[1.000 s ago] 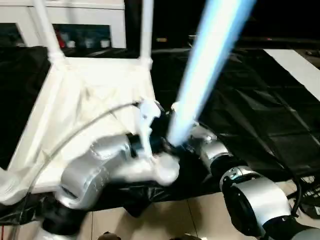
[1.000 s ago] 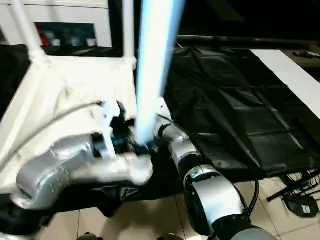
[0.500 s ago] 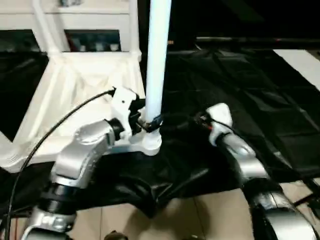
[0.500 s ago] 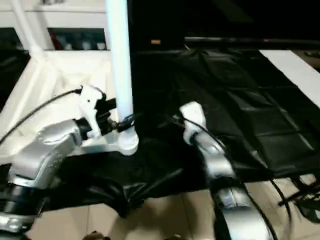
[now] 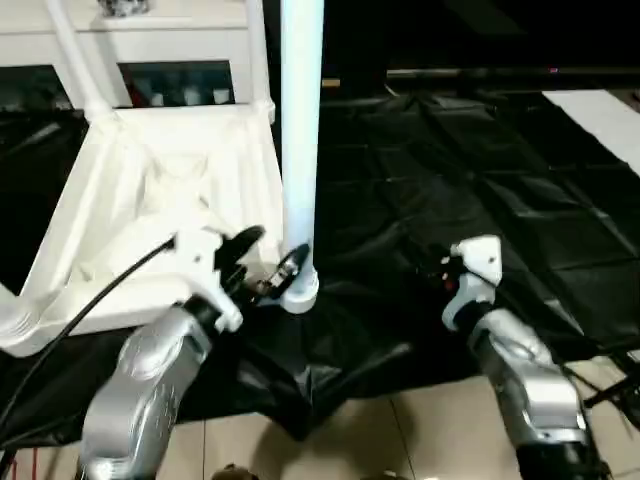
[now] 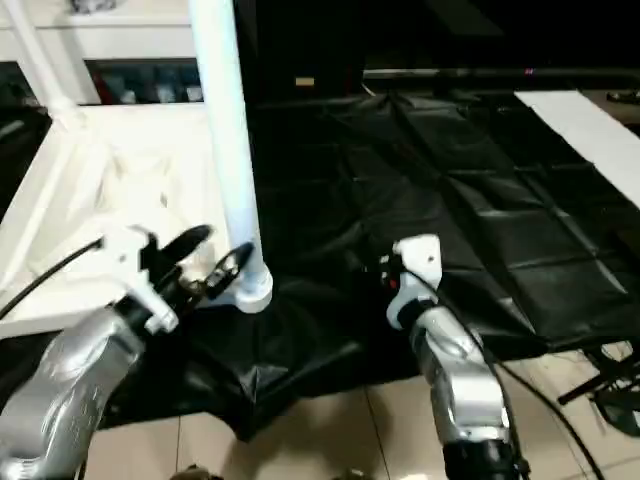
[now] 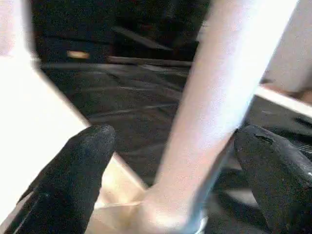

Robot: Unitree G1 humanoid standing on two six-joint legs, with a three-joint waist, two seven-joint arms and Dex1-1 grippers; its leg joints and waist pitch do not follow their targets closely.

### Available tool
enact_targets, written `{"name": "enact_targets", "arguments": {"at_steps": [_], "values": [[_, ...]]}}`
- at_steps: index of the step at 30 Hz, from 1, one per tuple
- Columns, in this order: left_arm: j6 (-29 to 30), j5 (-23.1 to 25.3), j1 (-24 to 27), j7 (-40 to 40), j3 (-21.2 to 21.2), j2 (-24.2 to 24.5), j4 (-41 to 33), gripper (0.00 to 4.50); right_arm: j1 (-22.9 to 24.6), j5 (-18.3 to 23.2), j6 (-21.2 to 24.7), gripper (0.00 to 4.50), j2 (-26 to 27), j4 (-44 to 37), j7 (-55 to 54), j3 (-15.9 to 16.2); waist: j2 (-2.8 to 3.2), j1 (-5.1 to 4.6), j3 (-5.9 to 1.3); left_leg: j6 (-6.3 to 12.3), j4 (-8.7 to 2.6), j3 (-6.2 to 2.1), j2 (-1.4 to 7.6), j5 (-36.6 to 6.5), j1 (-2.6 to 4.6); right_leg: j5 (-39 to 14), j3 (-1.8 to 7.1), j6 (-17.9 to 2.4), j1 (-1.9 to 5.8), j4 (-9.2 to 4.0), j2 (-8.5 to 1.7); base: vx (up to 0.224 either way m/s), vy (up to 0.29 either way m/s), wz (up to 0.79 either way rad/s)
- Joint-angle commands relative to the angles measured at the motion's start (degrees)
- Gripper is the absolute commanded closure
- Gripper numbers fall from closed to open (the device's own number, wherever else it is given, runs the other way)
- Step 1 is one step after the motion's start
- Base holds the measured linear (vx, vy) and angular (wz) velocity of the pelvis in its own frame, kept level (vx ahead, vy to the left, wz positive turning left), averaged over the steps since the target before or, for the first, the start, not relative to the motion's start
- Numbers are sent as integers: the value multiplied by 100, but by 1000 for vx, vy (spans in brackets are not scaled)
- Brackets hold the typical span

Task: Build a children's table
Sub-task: Rotate table base, then move to table

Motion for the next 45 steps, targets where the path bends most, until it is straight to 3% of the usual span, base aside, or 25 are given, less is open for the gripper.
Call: {"name": "enact_targets", "arguments": {"at_steps": [1,5,16,17,19,20,22,26,27,28,29,30,31,32,33,34,35,38,39,40,41,42,43,44,45], "values": [[13,396,273,371,89,27,-156,5,47,-155,171,71,38,-212,-211,25,-2,-3,-302,56,-405,46,3,-1363,-2,-2049,322,-231,264,-663,-344,0,0,0],[-141,1050,659,1025,171,-101,-242,5,243,270,364,71,-79,-541,301,178,-29,13,-297,68,-420,19,3,-1563,16,-2420,315,102,235,-729,-333,0,0,0],[-481,1559,480,1580,211,-269,-130,5,459,-100,308,71,-247,-460,49,286,-50,-7,-342,-11,-448,3,7,-1616,49,-1841,372,-134,255,-660,-316,0,0,0],[-486,1559,449,1568,187,-283,-105,5,434,-138,292,71,-277,-430,70,342,-121,39,-300,191,-552,-150,-74,-1910,-174,-2198,206,-77,473,-632,-435,0,0,0],[-501,1574,439,1574,167,-302,-105,5,424,-159,289,71,-289,-419,65,366,-23,15,-300,316,-558,-216,-74,-2389,-87,-2991,104,74,473,-763,-510,2,3,13],[-534,1584,444,1687,202,-394,-128,5,400,-192,244,71,-319,-416,138,443,-9,4,-287,481,-531,-306,-138,-2455,-179,-3426,-13,70,619,-851,-623,38,6,44],[-527,1571,439,1742,225,-447,-106,5,388,-215,222,71,-344,-425,173,493,46,-27,-224,685,-421,-298,-209,-2549,-131,-4162,-277,-74,802,-1102,-698,47,5,49],[-561,1593,385,1668,184,-442,-25,5,400,-221,153,71,-339,-424,81,482,96,-29,-206,821,-414,-318,-184,-2288,-145,-3775,-498,-356,1046,-1159,-647,86,13,62],[-559,1583,374,1649,173,-448,-23,5,392,-128,198,71,-267,-425,-27,344,184,-146,-287,627,-456,-269,54,-2420,401,-3178,-330,-562,722,-1047,-426,108,22,64],[-558,1582,372,1644,170,-447,-24,5,383,-117,209,71,-255,-419,-56,313,145,-190,-244,543,-535,-369,178,-2727,531,-2747,-317,-732,609,-915,-339,124,4,38],[-577,1561,357,1613,157,-446,-16,5,326,-115,223,71,-230,-362,-181,180,141,-255,-243,509,-714,-472,376,-3042,658,-1503,-151,-947,518,-543,-236,147,10,9],[-584,1554,352,1607,157,-446,-10,5,313,-129,219,71,-234,-345,-193,168,151,-241,-256,562,-705,-454,356,-3002,686,-1226,-99,-995,496,-488,-244,147,10,9],[-576,1550,347,1598,156,-444,-2,5,296,-176,184,71,-261,-306,-198,173,85,-238,-291,844,-645,-336,200,-2417,575,-659,19,-1082,620,-523,-316,153,23,2],[-559,1543,339,1572,154,-443,9,5,293,-219,145,71,-274,-271,-220,182,39,-142,-386,1077,-432,-77,-125,-1350,200,0,169,-1071,1013,-642,-401,122,30,-3],[-551,1547,325,1544,143,-430,25,5,294,-225,129,71,-265,-246,-264,169,31,-95,-429,1189,-303,-22,-272,-763,-32,282,206,-900,1221,-667,-387,122,30,-3],[-547,1550,315,1526,135,-420,36,5,295,-225,120,71,-256,-231,-295,160,49,-53,-509,1242,-271,-19,-274,-355,-56,507,208,-784,1291,-671,-400,130,30,2],[-554,1538,307,1504,133,-418,46,5,312,-243,105,71,-273,-232,-311,172,23,-96,-561,1497,-205,-68,-367,360,-61,1220,134,-478,1297,-554,-158,154,10,9],[-544,1512,289,1478,160,-420,64,5,373,-298,95,71,-298,-235,-356,185,122,-185,-629,1957,-166,-244,-278,1052,316,1591,44,-189,1080,-330,32,148,-9,8],[-544,1507,284,1476,170,-421,67,5,385,-314,93,71,-303,-233,-371,188,123,-274,-609,2573,-148,-446,-136,1568,580,1334,-5,-74,815,-179,53,136,-31,7],[-545,1497,279,1474,180,-423,76,5,400,-307,91,71,-306,-236,-366,192,184,-361,-604,3146,-119,-698,82,1928,919,532,9,-83,380,-34,-71,92,-44,0],[-548,1491,273,1472,188,-420,89,5,430,-298,112,71,-345,-275,-272,256,82,-384,-573,3470,-112,-814,174,2081,959,-4,123,-97,281,-35,-234,62,-56,-13],[-549,1487,270,1471,192,-419,96,5,451,-297,118,71,-376,-303,-202,307,-12,-342,-529,3381,-54,-660,-34,1974,734,176,222,-112,507,-175,-249,62,-56,-13],[-552,1486,268,1467,196,-420,102,5,474,-306,111,71,-416,-333,-118,373,-270,-42,-485,2788,461,-156,-900,875,-365,1371,735,171,1576,-534,-278,67,-13,3],[-540,1491,270,1463,196,-419,99,5,508,-310,133,71,-471,-363,2,468,-104,90,-505,2382,584,-210,-796,295,-559,1775,993,173,1706,-633,-644,57,37,33],[-531,1480,280,1469,204,-427,90,5,549,-349,124,71,-510,-384,62,549,-179,149,-352,1904,521,-302,-565,-32,-693,1991,605,242,1563,-780,-731,57,37,33]]}}
